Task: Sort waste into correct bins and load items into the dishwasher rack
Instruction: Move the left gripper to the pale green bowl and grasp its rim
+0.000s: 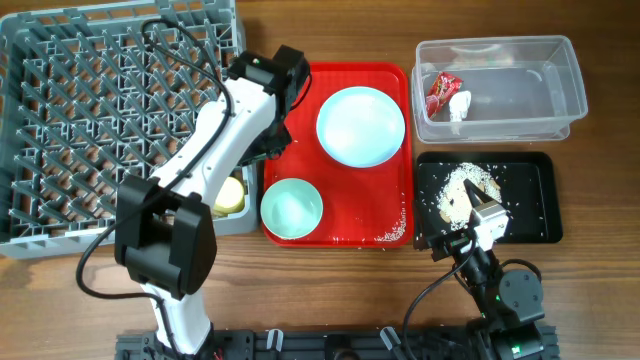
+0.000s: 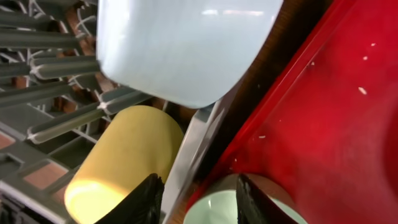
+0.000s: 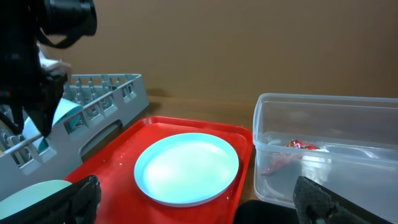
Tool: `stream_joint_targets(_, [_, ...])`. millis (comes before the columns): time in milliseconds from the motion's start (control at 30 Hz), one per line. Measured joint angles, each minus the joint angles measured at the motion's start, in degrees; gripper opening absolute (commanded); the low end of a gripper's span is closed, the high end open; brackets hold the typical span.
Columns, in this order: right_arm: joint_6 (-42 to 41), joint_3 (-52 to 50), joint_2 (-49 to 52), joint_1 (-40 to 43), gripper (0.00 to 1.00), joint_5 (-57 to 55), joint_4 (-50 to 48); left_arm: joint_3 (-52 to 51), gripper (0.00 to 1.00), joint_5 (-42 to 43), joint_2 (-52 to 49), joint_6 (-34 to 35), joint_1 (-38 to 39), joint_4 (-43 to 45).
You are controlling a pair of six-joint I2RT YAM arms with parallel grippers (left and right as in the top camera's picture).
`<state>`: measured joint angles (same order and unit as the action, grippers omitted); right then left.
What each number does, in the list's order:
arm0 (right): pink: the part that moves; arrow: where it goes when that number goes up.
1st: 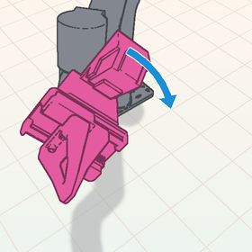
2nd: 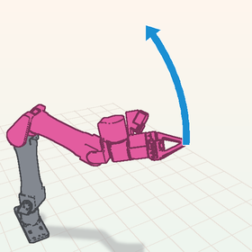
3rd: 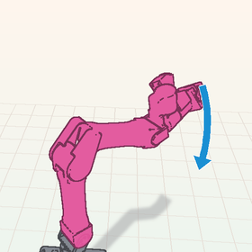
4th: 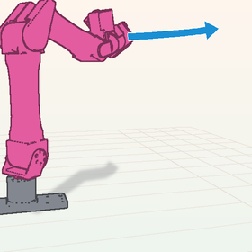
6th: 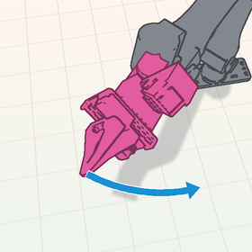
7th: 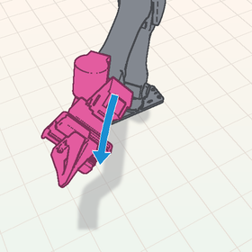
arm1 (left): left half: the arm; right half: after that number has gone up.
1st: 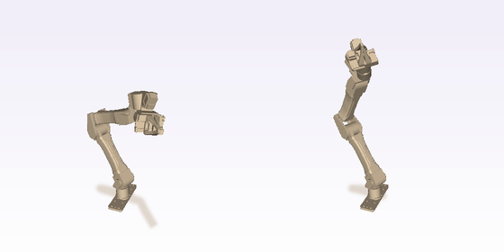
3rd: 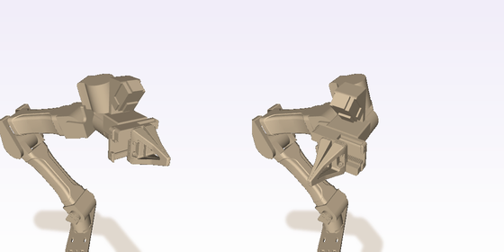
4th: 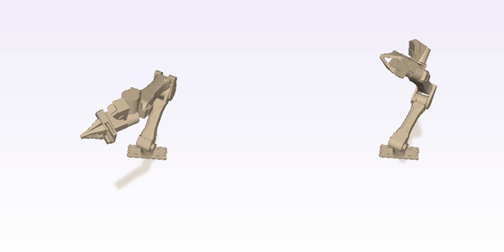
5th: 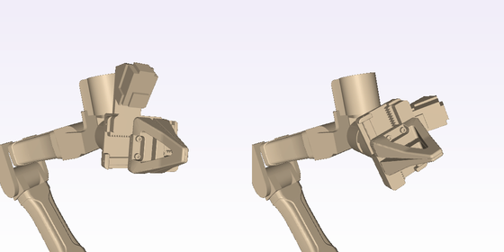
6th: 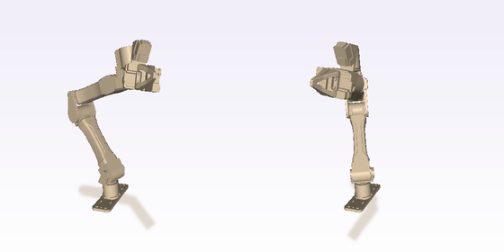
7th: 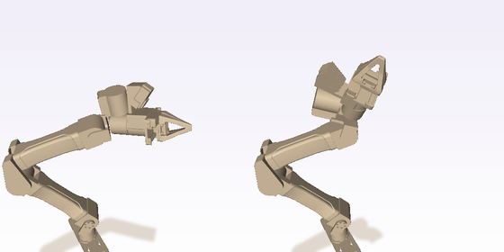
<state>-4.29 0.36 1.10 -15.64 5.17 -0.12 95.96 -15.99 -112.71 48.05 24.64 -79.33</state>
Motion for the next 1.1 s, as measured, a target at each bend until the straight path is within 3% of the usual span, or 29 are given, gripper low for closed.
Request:
stream_joint_targets(100, [0.00,0.00,0.00,0.00,1.00,0.00,0.00,-4.09,0.32,-0.07,0.00,-0.72,-0.02,2.99])
stream_joint_targets(200, [0.00,0.00,0.00,0.00,1.00,0.00,0.00,-6.60,0.15,-0.39,0.00,-1.05,-0.17,3.85])
stream_joint_targets(300, [0.00,0.00,0.00,0.00,1.00,0.00,0.00,-6.60,0.04,-0.81,0.33,-2.95,-0.37,3.43])
stream_joint_targets(1100, [0.00,0.00,0.00,0.00,1.00,0.00,0.00,-6.45,0.04,-0.85,1.03,-10.03,-0.37,-2.16])
